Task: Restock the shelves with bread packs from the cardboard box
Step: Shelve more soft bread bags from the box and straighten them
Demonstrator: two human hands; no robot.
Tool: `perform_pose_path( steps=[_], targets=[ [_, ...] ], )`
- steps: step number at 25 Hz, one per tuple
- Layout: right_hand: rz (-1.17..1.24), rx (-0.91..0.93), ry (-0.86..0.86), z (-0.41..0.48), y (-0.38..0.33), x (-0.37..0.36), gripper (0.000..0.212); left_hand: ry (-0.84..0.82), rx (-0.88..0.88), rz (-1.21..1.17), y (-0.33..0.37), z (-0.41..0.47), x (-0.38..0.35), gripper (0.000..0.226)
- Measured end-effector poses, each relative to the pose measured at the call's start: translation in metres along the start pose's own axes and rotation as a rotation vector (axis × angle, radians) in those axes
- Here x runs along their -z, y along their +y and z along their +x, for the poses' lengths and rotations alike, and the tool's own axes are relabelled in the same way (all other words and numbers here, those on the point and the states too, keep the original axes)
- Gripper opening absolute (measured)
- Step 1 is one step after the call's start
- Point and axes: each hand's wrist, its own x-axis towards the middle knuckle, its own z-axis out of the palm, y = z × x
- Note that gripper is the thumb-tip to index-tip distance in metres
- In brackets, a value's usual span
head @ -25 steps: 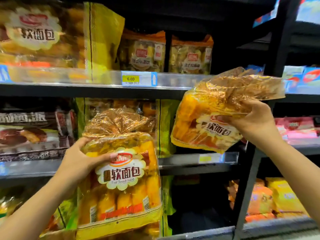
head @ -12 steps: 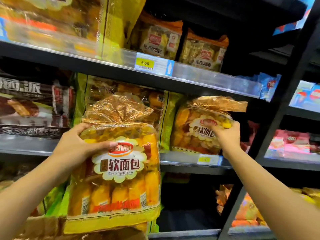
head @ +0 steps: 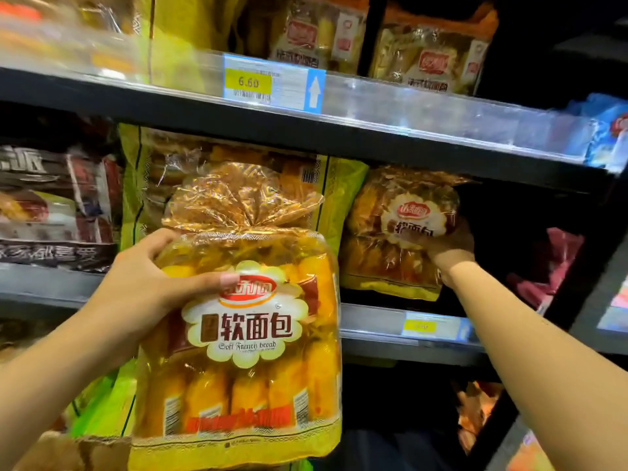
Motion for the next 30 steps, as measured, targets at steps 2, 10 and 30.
perform_pose_path(
  steps=[2, 10, 30],
  targets=[
    [-0.035, 0.006, 0.017, 0.016, 0.001, -0.010, 0.125, 0.019, 0.009, -0.053, 0.002, 0.003, -0.009, 0.074],
    [0.026, 0.048, 0.059, 0.053, 0.012, -0.040, 0.105, 0.064, 0.038, -0.035, 0.014, 0.012, -0.015, 0.073],
    [0.244, 0.381, -0.218, -0.182, -0.076, -0.034, 0.068, -0.184, 0.041, -0.176, 0.026, 0.031, 0.011, 0.080]
  ],
)
